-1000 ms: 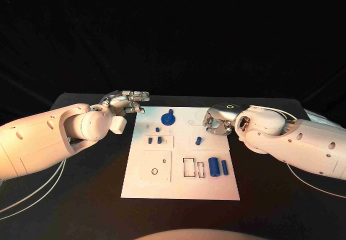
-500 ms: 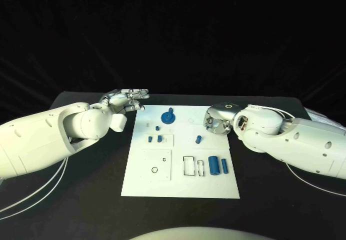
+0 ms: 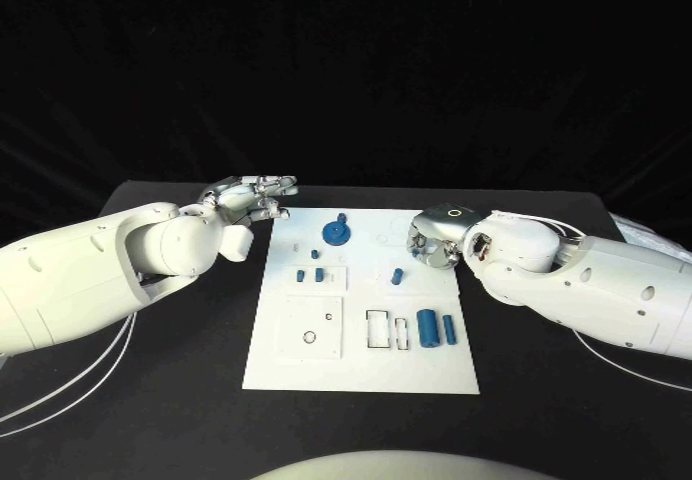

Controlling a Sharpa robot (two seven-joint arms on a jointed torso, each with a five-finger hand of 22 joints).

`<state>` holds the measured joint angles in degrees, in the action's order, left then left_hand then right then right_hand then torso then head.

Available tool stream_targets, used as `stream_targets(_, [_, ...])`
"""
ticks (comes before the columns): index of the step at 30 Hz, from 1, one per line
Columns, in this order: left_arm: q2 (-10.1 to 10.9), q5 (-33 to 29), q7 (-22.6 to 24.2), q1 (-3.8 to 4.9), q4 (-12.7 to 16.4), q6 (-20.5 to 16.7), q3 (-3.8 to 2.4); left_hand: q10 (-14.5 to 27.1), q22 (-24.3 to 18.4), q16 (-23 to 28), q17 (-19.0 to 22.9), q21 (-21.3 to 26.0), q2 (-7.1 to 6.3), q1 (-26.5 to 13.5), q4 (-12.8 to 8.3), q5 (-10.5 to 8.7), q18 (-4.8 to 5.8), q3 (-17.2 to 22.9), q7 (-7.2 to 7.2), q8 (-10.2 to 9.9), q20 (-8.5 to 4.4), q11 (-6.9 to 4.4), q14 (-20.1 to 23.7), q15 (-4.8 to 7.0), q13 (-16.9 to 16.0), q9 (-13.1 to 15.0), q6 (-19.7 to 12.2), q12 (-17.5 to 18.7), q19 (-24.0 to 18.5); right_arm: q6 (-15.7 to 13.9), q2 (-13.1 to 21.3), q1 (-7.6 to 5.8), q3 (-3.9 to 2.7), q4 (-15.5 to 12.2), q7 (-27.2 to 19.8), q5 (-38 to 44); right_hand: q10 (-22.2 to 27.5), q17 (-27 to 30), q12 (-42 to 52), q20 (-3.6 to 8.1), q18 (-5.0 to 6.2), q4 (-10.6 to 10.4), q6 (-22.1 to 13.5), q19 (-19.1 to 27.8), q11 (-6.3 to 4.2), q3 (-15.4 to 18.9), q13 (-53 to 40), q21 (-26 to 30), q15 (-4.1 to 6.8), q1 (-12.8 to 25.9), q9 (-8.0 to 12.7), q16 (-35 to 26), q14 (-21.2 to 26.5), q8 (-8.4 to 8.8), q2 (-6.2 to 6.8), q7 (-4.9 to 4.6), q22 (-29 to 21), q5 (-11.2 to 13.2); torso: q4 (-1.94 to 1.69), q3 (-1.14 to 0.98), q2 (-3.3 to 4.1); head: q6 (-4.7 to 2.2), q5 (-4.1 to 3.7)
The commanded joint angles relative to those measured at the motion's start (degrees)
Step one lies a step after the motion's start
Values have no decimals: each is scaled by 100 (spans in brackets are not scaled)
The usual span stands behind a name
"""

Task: Assemble the parts on the task board

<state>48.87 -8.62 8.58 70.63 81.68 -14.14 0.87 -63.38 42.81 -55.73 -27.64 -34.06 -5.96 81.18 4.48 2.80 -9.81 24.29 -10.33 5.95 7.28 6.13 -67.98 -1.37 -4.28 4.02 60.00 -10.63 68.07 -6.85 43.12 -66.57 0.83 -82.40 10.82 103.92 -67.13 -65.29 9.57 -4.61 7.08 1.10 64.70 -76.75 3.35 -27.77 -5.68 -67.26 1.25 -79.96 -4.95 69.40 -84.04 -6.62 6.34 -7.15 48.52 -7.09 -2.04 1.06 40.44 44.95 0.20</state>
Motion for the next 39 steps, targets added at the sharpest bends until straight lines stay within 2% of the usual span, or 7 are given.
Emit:
stream_targets(1, [-8,18,33,1,0,46,-3,-8,-4,29,4,32,5,-62,-2,8,-70,-29,5,37,-28,7,46,8,-2,4,35,-13,-11,172,-16,60,39,21,53,130,-53,-7,-28,10,12,16,50,-37,6,-34,6,-24,20,11,-4,31,-170,-16,-39,6,10,29,5,3,-6,2,-2])
stream_targets(10, [-21,44,15,1,-28,62,-3,6,-16,34,15,48,8,-65,-6,8,-69,-32,2,37,-28,9,53,6,1,1,26,-20,-10,-399,36,65,35,-55,17,-322,-282,-49,-48,43,-9,-43,215,-109,-44,17,41,-124,56,221,-58,81,-202,-89,-136,67,157,318,-5,3,-3,-4,-24])
stream_targets(18, [-24,67,-25,1,-50,64,-3,38,-37,42,34,76,6,-81,-9,7,-66,-43,-9,32,-26,19,62,0,7,-5,2,-30,-7,-896,182,40,-22,-197,72,-837,-305,-59,-83,54,-15,-95,206,-126,-45,49,59,-149,59,309,-65,95,-210,-81,-156,71,195,353,0,11,-9,-3,-18])
stream_targets(23, [-22,73,29,1,-46,-9,-3,48,-45,44,39,86,6,-87,-8,7,-65,-48,-12,31,-25,22,64,-2,9,-6,-7,-34,-6,-982,252,14,-38,-259,90,-1023,-302,-60,-98,57,-15,-108,195,-129,-43,56,65,-153,58,331,-64,99,-213,-74,-158,70,199,357,10,8,-10,4,-3])
stream_targets(30, [-16,76,93,1,-54,-76,-3,46,-55,44,48,97,18,-70,-24,8,-66,-40,-7,38,-26,17,64,0,8,-5,-4,-50,0,-1090,365,6,-50,-700,82,-1098,-299,-57,-106,59,-16,-108,188,-131,-44,52,69,-157,59,329,-64,99,-213,-70,-163,71,205,352,16,3,-11,-19,23])
stream_targets(33, [-22,76,100,0,-53,-69,-3,46,-55,44,48,97,18,-70,-24,8,-66,-40,-7,38,-26,17,64,0,8,-5,-4,-50,0,-1104,359,18,-51,-891,67,-1118,-298,-53,-109,60,-15,-107,187,-130,-44,50,70,-155,59,327,-64,96,-213,-69,-165,71,200,349,2,6,-7,-27,31])
stream_targets(39, [-53,77,114,-10,-51,-50,-3,47,-60,44,53,104,18,-67,-31,8,-66,-41,-8,41,-27,17,64,1,8,-5,-4,-58,4,-1118,243,70,-47,-1307,3,-1158,-296,-44,-123,65,-13,-96,181,-128,-45,39,77,-153,60,314,-66,90,-212,-65,-174,68,194,328,-6,5,-7,-26,114])
